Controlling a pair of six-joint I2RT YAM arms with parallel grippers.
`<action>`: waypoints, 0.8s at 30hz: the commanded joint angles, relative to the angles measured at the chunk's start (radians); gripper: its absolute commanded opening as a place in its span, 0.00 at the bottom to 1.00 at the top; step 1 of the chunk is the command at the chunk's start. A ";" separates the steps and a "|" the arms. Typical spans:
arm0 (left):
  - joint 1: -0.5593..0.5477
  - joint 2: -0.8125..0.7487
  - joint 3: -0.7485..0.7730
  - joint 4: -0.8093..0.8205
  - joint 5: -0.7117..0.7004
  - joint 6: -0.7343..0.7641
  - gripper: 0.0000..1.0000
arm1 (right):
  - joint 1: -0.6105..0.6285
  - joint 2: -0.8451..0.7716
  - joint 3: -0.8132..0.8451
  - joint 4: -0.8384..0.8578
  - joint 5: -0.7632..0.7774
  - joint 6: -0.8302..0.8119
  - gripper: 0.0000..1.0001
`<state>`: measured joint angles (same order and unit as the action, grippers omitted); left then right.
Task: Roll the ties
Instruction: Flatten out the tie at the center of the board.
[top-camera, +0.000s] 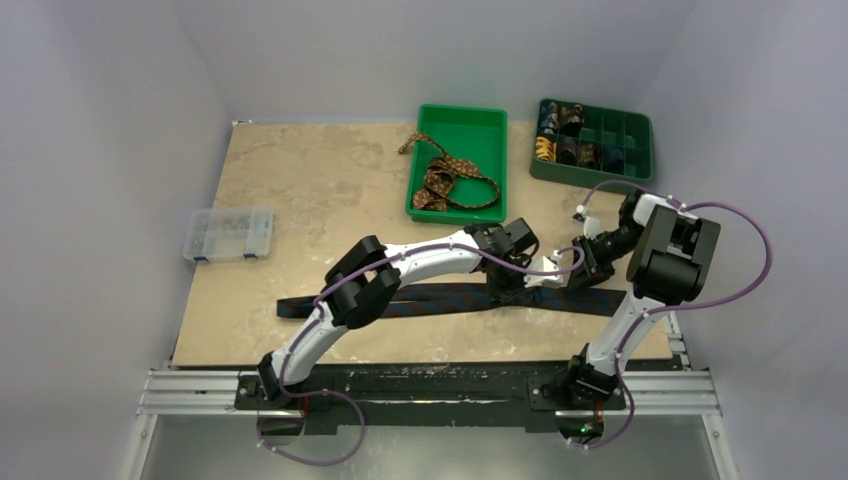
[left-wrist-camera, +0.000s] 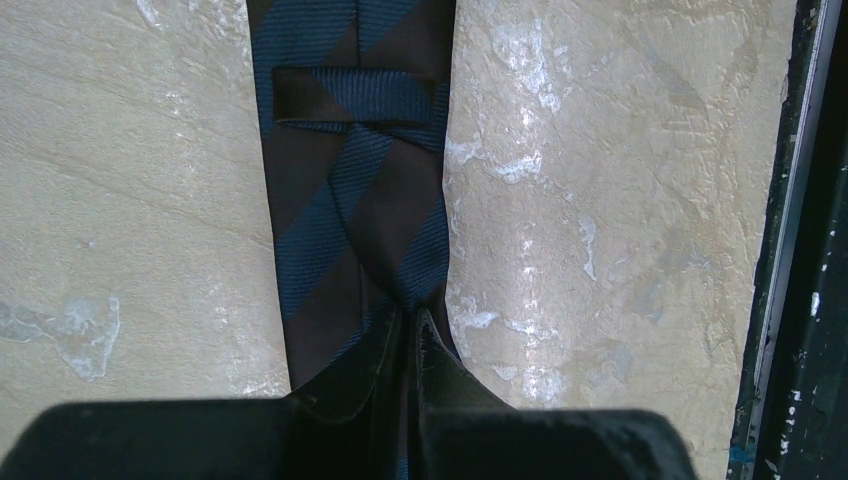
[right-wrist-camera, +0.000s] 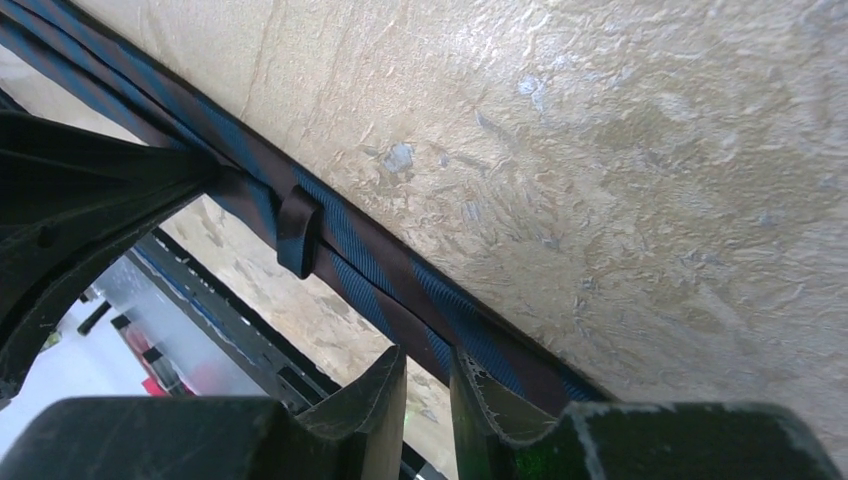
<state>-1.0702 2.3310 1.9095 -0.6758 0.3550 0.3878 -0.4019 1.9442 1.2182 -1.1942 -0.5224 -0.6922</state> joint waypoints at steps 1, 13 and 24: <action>-0.008 0.012 0.036 -0.022 -0.013 0.019 0.00 | -0.004 -0.001 -0.009 0.008 0.029 -0.003 0.22; -0.010 0.058 0.100 -0.051 -0.012 0.014 0.00 | -0.003 0.014 -0.036 0.041 0.049 0.008 0.21; 0.000 -0.019 -0.042 -0.035 -0.038 0.056 0.00 | -0.004 0.021 -0.036 0.037 0.051 0.003 0.21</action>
<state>-1.0737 2.3379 1.9179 -0.6796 0.3508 0.4068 -0.4015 1.9629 1.1774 -1.1599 -0.4828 -0.6846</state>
